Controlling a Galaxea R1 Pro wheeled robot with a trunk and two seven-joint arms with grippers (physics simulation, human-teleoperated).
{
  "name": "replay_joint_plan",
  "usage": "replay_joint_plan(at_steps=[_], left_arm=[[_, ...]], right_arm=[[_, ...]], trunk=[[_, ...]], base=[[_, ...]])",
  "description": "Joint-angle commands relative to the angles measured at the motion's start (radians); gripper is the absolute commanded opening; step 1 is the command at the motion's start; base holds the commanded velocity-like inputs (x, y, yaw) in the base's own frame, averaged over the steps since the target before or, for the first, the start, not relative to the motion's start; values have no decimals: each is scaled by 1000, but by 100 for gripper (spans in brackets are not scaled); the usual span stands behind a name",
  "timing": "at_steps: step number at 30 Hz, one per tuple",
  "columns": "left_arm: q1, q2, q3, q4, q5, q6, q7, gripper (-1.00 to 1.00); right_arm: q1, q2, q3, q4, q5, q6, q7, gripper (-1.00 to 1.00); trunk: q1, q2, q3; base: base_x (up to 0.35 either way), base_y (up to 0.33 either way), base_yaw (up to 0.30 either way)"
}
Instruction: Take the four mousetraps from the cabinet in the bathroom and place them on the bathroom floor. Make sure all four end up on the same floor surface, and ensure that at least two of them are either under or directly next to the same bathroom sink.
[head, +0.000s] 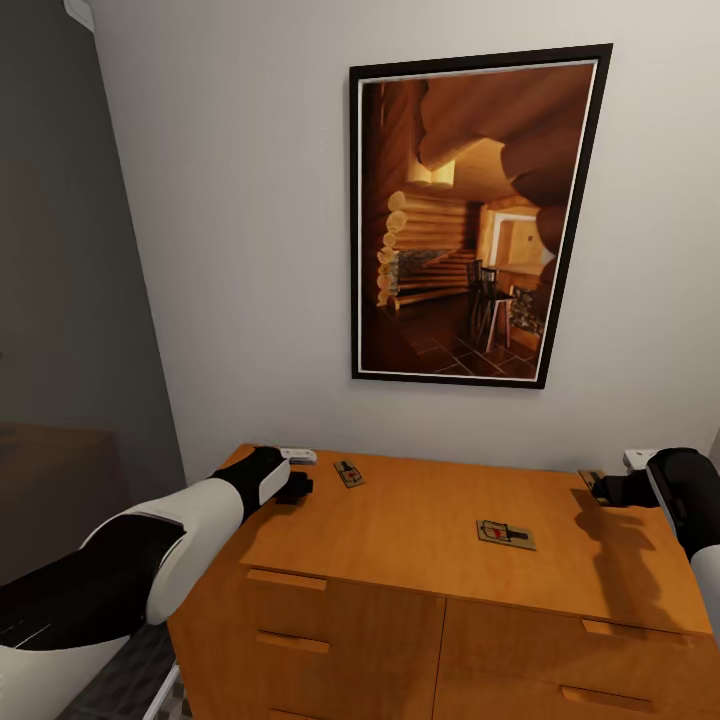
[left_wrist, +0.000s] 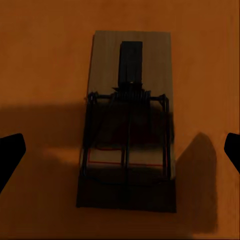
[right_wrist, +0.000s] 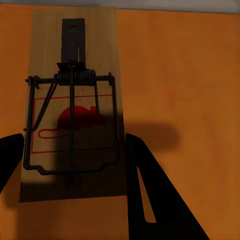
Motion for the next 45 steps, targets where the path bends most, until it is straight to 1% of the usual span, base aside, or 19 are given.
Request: replay_joint_plan(at_steps=[1,6,11,45], left_arm=[[0,-3,-8,-2,10,6,9,100],[0,-14,-8,-1,6,8,34,100],[0,-18,-8,-1,5,9,44,100],[0,-18,-9,7,2,-2,49,100]], right_arm=[[-1,0,-2,-1,9,3,6,-100],[-1,0,-2,-1,9,3,6,-100],[-1,-1,-2,-1,9,3,7,-100],[-1,-1,-2,-1,9,3,6,-100]], trunk=[[0,-1,-1],[0,-1,-1],[0,-1,-1],[0,-1,-1]], base=[[0,0,0],[0,0,0],[0,0,0],[0,0,0]])
